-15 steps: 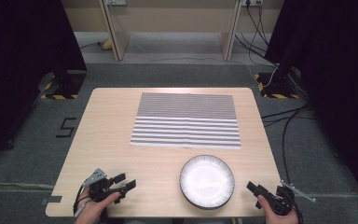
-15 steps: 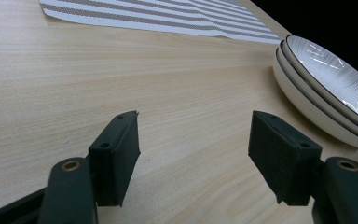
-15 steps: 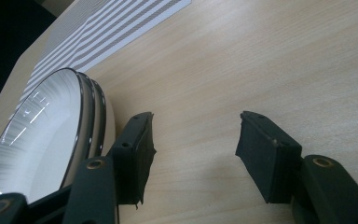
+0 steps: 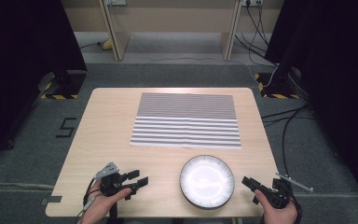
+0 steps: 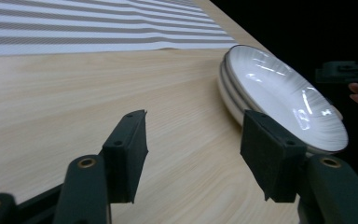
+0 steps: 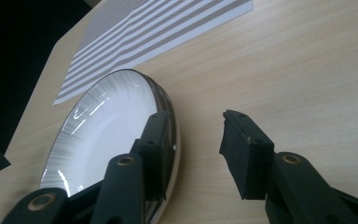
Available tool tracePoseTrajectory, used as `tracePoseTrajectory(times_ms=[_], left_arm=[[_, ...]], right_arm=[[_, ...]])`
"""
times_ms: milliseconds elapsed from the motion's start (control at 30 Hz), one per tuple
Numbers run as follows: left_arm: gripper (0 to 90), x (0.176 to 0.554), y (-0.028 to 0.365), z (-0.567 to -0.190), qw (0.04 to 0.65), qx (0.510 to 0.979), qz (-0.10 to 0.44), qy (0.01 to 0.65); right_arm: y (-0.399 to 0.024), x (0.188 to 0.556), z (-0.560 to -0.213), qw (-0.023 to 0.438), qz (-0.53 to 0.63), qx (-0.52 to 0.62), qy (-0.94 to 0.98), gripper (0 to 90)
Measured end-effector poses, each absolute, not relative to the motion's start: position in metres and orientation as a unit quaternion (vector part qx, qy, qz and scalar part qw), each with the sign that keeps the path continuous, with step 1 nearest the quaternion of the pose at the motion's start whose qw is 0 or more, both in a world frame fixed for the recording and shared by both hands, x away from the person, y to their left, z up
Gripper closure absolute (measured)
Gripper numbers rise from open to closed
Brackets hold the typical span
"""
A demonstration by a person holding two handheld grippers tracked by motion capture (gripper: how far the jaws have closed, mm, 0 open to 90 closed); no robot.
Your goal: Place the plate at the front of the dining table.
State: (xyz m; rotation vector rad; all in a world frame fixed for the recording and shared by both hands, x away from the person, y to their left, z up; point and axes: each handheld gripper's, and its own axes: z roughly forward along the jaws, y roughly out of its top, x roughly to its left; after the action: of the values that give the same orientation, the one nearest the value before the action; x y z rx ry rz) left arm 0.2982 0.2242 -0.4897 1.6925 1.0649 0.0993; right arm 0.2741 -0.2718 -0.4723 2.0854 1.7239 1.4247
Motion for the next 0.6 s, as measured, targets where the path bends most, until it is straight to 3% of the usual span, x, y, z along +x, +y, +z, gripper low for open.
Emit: tracePoseTrajectory(times_ms=[433,600], left_arm=[[53.9,0.321,0.167,-0.475,0.517,0.752,-0.017,0.409],[57.4,0.327,0.152,-0.475,0.507,0.761,-0.016,0.404]], right_arm=[[-0.254,0.29,-0.464,0.005,0.442,0.665,0.602,78.9],[-0.25,0.295,-0.465,0.004,0.43,0.662,0.614,82.9]])
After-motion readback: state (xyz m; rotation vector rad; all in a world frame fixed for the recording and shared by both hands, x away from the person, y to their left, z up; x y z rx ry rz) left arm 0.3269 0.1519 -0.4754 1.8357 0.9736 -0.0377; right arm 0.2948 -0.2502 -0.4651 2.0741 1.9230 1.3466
